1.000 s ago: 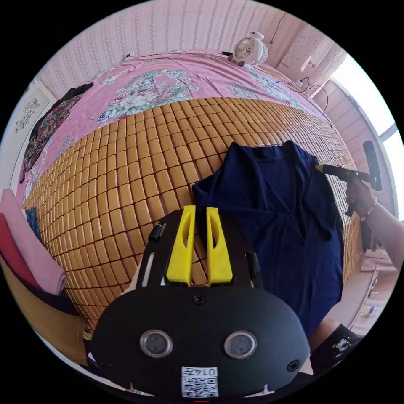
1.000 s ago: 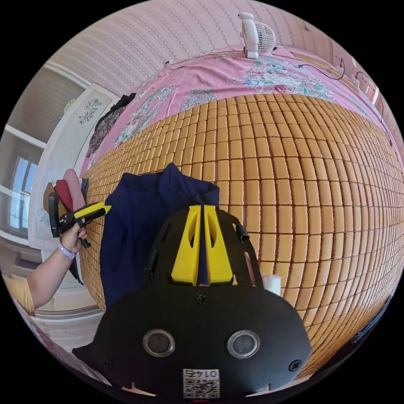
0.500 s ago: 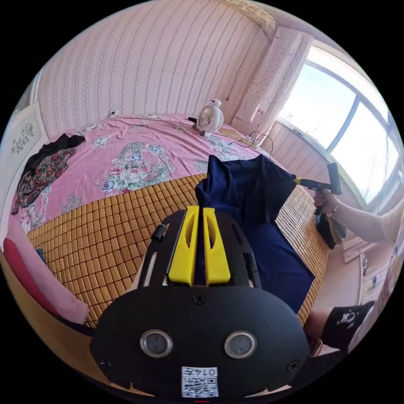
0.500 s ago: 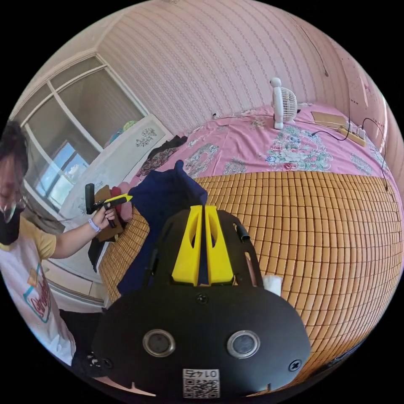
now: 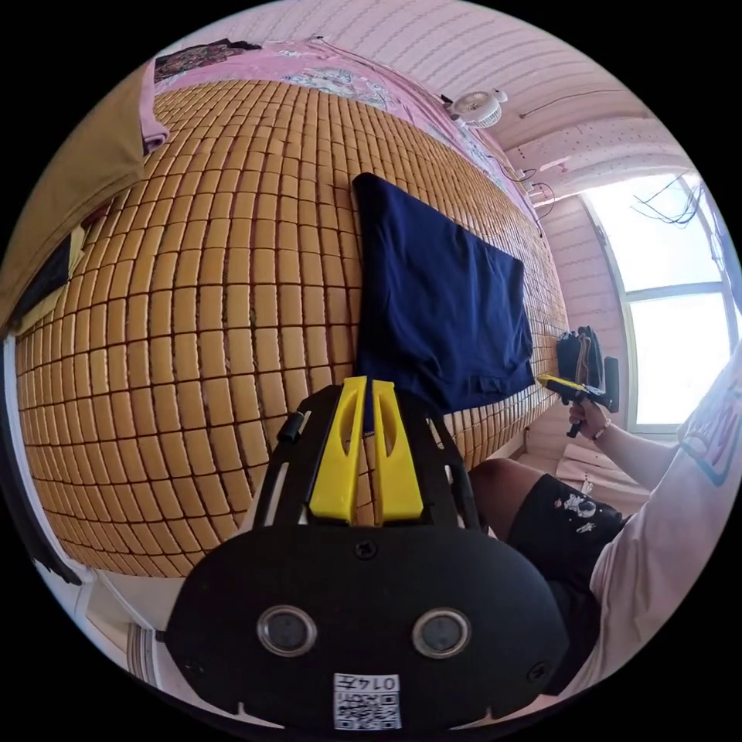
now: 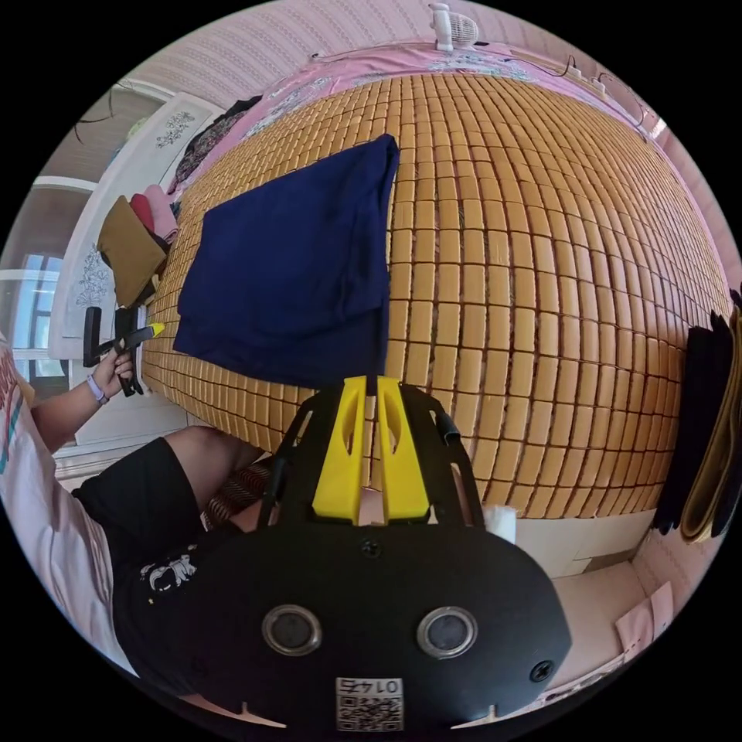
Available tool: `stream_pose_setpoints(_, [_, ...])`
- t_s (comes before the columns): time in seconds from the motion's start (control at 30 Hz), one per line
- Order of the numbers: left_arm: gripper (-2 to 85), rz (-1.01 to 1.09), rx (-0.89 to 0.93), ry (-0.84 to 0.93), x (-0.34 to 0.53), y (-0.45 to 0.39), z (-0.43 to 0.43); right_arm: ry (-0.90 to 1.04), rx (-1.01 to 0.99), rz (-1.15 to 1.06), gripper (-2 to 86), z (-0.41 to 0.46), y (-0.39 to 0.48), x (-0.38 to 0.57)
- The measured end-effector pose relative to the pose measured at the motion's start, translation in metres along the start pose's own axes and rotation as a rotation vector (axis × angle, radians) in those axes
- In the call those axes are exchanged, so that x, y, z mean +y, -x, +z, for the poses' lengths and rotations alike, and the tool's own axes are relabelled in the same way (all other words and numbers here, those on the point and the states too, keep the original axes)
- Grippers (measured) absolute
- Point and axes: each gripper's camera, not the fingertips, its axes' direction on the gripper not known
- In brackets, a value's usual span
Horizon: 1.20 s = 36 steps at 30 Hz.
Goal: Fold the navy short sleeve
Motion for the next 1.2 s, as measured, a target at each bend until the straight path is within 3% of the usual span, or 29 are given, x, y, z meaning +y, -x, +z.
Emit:
stream_pose_setpoints(0.27, [-1.0,0.322,-0.079,-0.035,-0.027,-0.106,0.036,-0.057,0.086,-0.377,-0.2,0.003,0.107,-0.092])
stream_pose_setpoints(0.43, [-1.0,0.488,-0.196,0.044,-0.033,-0.177,0.113,-0.064,0.162,-0.526,-0.3,0.03,0.177,-0.188])
stream_pose_setpoints(0.6, [-1.0,0.529,-0.207,0.114,-0.02,-0.183,0.155,0.202,0.293,-0.647,-0.4,0.092,0.205,-0.261])
stream_pose_setpoints(0.73, [-1.0,0.54,-0.177,0.081,-0.011,-0.178,0.16,0.344,0.215,-0.616,-0.4,0.089,0.204,-0.287])
stream_pose_setpoints(0.83, [-1.0,0.54,-0.152,0.094,-0.011,-0.175,0.165,0.273,0.298,-0.667,-0.4,0.079,0.214,-0.302])
stream_pose_setpoints(0.9, [-1.0,0.546,-0.141,0.093,-0.01,-0.173,0.167,0.324,0.389,-0.67,-0.4,0.103,0.21,-0.311])
stream_pose_setpoints(1.03, [-1.0,0.546,-0.126,0.112,-0.01,-0.171,0.174,0.408,0.387,-0.699,-0.4,0.099,0.21,-0.323])
stream_pose_setpoints(1.2, [-1.0,0.565,-0.117,0.12,-0.007,-0.169,0.179,0.351,0.31,-0.633,-0.5,0.096,0.177,-0.334])
